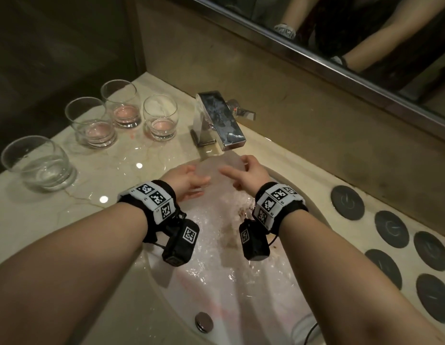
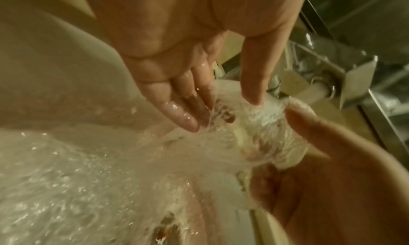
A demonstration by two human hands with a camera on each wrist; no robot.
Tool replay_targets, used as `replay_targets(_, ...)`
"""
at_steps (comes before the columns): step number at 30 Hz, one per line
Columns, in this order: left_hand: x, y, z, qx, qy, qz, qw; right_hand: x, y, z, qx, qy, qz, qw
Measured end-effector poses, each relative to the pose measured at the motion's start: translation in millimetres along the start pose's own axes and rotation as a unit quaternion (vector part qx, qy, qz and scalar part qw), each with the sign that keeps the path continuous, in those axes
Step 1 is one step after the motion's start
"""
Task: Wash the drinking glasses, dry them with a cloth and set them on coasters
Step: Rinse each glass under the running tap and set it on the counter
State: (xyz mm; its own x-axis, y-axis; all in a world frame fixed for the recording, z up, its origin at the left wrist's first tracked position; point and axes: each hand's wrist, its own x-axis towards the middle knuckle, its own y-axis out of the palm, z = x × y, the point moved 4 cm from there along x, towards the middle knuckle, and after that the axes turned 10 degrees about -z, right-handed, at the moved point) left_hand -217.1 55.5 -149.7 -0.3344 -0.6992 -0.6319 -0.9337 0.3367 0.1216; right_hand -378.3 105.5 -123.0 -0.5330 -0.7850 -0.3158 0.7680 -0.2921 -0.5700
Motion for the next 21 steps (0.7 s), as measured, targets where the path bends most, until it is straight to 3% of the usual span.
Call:
replay_targets(7,-6,14,-18,-0.129,0.004,0.046,0.991,0,7,-7,0.178,0.110,0.073,0.975)
replay_targets(12,-3,15,-18,-0.159,0.005,0.017,0.987,2,6,-8,0.208,0.057,0.101,0.971)
replay_targets(16,-4,15,-22,-0.062,0.062,0.040,0.995,4,7,-11,0.181,0.102,0.064,0.976)
replay_targets(19,-9,18,-24,0.033,0.111,0.091,0.989,2,11,-9,0.150,0.135,0.083,0.976)
replay_targets(21,-10,18,-26,0.054,0.127,0.077,0.988,0,10,-10,0.150,0.146,0.100,0.973)
